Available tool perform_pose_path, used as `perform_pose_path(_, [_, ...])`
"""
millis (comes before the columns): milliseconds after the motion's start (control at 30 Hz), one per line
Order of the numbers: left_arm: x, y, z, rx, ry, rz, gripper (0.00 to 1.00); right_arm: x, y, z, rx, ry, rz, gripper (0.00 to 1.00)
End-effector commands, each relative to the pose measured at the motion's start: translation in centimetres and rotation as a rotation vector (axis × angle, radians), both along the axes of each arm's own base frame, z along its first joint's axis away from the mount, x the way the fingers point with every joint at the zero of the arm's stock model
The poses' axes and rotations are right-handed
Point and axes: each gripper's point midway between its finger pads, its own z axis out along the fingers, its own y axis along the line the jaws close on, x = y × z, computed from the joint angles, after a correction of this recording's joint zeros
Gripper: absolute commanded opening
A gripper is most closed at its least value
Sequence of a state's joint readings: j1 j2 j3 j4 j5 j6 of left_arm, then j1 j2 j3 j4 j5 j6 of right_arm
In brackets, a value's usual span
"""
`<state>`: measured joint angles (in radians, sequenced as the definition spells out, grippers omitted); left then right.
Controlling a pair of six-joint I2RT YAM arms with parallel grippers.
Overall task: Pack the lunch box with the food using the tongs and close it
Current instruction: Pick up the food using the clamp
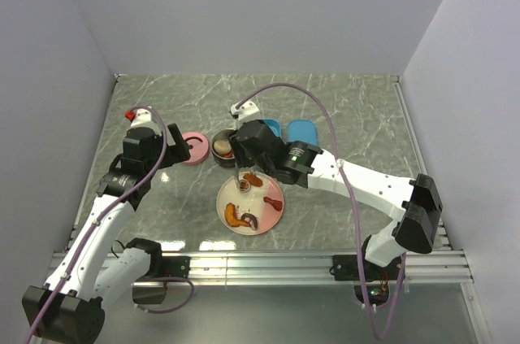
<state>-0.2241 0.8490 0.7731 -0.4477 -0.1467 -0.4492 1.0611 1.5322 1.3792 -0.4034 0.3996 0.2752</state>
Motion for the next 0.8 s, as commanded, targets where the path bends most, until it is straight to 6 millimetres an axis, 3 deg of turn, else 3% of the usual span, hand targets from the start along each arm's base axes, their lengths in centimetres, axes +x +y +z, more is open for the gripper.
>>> perform_pose_path(0, [0.2, -0.1, 0.8, -0.001, -0.023, -0.008, 0.99, 0.1, 0.8, 0.7, 0.042, -0.024, 0.01, 0.5])
perform_pose_path(633, [0.1, -0.1, 0.7, 0.001, -0.022, -0.004, 0.99, -0.1, 1.5, -1.5, 0.023, 0.012, 0.03, 0.49])
perform_pose_path(767, [0.1, 0.0, 0.5, 0.002, -0.019, -0.004, 0.99, -0.3, 1.5, -2.0, 0.008, 0.019, 0.034, 0.41])
